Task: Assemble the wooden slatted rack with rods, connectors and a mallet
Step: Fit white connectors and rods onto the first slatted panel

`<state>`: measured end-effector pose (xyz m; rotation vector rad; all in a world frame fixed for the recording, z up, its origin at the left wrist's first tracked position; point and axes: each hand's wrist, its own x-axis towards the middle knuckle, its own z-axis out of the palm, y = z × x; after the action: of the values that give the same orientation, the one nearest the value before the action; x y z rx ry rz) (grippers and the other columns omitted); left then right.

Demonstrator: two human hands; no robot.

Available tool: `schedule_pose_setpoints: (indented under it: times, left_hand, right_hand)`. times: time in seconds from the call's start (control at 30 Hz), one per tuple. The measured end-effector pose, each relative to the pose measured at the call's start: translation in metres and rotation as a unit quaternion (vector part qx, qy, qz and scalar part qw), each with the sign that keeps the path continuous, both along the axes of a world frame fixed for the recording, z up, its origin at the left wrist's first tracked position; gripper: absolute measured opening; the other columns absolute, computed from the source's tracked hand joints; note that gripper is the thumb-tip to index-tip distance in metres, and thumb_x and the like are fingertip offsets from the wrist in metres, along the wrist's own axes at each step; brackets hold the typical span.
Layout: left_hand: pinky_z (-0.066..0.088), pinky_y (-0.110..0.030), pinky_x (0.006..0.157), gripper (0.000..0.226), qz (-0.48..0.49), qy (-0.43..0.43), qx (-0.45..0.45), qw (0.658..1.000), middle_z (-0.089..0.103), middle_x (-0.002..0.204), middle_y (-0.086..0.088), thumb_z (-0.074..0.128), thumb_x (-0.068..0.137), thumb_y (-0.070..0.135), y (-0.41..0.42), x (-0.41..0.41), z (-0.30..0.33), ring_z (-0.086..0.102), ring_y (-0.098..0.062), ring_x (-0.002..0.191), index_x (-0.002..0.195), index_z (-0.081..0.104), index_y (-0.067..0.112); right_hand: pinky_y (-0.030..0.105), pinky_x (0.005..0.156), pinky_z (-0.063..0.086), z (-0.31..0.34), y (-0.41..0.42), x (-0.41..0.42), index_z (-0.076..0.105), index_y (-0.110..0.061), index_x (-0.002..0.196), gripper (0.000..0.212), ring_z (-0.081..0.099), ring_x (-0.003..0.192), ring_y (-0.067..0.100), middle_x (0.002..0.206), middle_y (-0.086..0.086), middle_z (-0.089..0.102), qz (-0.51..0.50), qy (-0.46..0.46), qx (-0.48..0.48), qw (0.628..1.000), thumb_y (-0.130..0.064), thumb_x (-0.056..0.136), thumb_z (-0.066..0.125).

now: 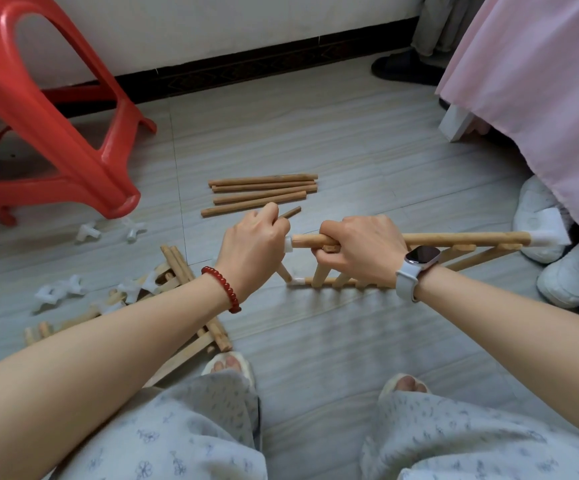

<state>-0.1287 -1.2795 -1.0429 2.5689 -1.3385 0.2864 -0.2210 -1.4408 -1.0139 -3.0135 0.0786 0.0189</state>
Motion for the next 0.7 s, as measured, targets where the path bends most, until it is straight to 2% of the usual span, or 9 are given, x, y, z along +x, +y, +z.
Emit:
schedule_pose_setpoints:
  times: [0.2,0.53,0.7]
  left_hand:
    - [0.024,-0.02,0.042,0.029,-0.011,-0.013,0.013,1.0,0.044,0.065,-0.009,0.077,0.062,-0.008,-0.003,-0.007,0.002,0.033,-0.019,0.047,0.061,0.05,0.005]
    - [0.026,-0.021,0.039,0.028,-0.007,-0.02,0.04,0.999,0.04,0.063,-0.008,0.074,0.064,-0.01,-0.014,0.008,0.006,0.035,-0.021,0.044,0.061,0.05,0.005]
    - [0.031,-0.029,0.044,0.012,0.014,0.0,0.069,0.997,0.035,0.075,-0.004,0.06,0.085,0.001,-0.024,0.013,0.009,0.041,-0.023,0.056,0.076,0.054,0.007]
  right_hand:
    - [0.026,0.046,0.018,-0.001,0.0,-0.006,0.041,-0.022,0.076,0.022,0.042,0.064,0.021,0.068,-0.005,0.045,0.01,-0.002,-0.005,1.0,-0.04,0.089,0.045]
    - [0.025,0.047,0.018,0.0,-0.007,0.003,0.043,-0.022,0.078,0.021,0.045,0.066,0.021,0.07,-0.005,0.048,0.016,-0.004,-0.003,1.0,-0.04,0.089,0.044]
    - [0.027,0.048,0.021,0.002,-0.014,0.01,0.044,-0.024,0.075,0.021,0.045,0.065,0.021,0.065,-0.005,0.047,-0.002,0.003,0.014,1.0,-0.04,0.088,0.046]
